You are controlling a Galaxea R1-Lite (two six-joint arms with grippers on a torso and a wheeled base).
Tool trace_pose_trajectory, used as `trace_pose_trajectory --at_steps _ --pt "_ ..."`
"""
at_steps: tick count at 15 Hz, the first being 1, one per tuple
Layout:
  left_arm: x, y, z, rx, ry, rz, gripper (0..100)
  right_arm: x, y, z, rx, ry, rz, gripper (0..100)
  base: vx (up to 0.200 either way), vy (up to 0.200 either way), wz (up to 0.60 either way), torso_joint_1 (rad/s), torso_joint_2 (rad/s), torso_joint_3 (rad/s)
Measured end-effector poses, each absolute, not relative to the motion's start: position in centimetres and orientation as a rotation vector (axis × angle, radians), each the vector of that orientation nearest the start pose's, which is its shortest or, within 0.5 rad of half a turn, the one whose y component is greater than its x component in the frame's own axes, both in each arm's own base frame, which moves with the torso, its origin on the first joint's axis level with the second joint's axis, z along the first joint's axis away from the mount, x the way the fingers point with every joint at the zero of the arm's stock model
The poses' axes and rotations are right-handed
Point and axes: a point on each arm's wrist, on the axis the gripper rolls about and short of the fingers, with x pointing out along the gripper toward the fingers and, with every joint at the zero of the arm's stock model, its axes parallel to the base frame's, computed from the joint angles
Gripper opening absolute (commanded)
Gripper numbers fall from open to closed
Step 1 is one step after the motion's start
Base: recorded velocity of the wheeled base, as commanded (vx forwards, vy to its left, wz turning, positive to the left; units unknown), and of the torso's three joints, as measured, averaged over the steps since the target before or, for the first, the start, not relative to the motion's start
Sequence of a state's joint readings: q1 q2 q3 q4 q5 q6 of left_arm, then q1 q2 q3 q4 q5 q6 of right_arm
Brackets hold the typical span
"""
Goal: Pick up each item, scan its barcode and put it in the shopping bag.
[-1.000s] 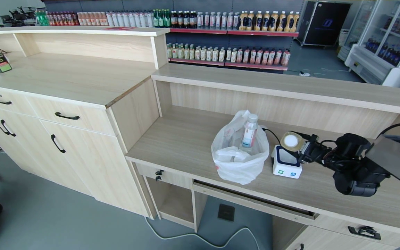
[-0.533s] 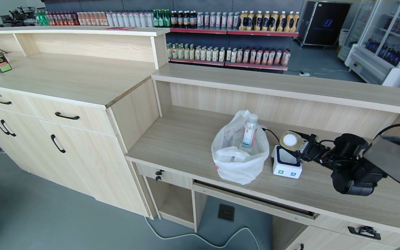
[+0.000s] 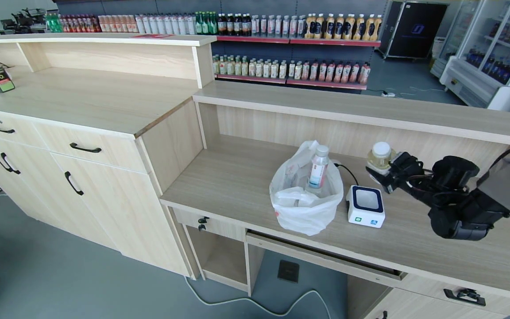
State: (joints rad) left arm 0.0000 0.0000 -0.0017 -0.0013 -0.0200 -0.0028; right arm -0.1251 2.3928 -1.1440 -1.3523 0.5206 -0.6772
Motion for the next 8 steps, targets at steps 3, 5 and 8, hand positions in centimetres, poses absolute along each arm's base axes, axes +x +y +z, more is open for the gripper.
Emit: trace_pose_trajectory --at_steps 3,5,8 --pt "-2.3 0.0 7.6 -0.003 -0.003 -0.020 100 40.4 -5.0 13.4 -0.483 0.025 0.216 0 0.000 0.000 0.00 0.000 0.00 0.000" --pt "-2.3 0.0 7.6 -0.003 -0.003 -0.020 100 36.0 -5.6 16.8 -0.412 0.112 0.130 0 0.000 0.000 0.00 0.000 0.00 0.000" --pt "-2.3 0.0 7.6 -0.003 -0.003 -0.020 100 29.3 -7.0 17.5 -0.382 0.214 0.016 0 0.000 0.000 0.00 0.000 0.00 0.000"
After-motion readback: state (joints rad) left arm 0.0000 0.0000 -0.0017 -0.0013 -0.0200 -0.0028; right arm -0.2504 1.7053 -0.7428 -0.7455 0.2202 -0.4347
